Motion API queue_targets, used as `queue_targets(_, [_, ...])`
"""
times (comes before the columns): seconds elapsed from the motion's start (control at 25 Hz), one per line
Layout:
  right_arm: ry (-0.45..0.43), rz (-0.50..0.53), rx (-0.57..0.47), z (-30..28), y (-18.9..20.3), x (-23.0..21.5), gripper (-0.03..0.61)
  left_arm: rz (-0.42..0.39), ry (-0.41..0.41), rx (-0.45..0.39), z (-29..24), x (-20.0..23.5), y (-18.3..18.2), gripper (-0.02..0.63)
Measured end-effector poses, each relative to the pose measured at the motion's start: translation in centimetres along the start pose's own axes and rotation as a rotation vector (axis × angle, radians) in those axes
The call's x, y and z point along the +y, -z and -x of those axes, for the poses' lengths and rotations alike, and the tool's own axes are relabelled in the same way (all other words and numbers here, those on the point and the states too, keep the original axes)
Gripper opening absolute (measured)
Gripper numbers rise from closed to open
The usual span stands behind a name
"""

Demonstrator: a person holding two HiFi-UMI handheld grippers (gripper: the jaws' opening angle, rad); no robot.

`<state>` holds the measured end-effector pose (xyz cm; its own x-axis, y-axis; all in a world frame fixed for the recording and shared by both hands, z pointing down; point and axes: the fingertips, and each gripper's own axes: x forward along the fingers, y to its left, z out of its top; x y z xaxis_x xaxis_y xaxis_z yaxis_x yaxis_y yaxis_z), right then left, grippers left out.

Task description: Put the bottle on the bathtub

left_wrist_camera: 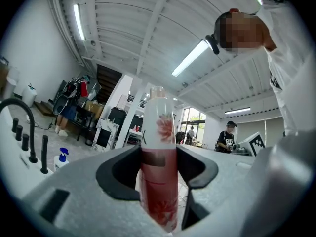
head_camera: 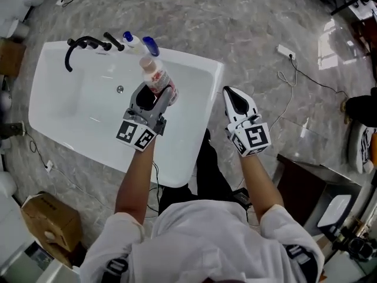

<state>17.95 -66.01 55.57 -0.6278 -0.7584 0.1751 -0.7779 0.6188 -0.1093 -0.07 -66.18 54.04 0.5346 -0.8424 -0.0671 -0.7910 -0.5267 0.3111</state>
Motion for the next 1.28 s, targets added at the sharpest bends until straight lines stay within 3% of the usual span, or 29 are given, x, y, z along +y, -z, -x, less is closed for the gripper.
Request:
queue_targets(0.28, [-0.021,-0.026,-0.023,-8.3,4.3,-5.1,0.014,-0.077,-0.034,0.002,-6.8,5.0,6.4,0.225])
queue_targets(0.68, [0.049,-0.078,-0.011,-16.9,12.3,-12.0,0.014,-0.141,-0.089,0.019,-12.6,11.8,15.7,0.225])
queue_targets(0.96, [0.052,-0.074,0.000,-20.6,16.4,-14.0,0.014,-0.171,-0.078,0.043,-15.5,15.1,20.9,0.225])
queue_targets(1.28, [-0.006,-0.043,0.011,-23.5,18.9,-14.0,0.014,-0.191,-0.098,-0.002,-18.4,17.5,24.5,0.225])
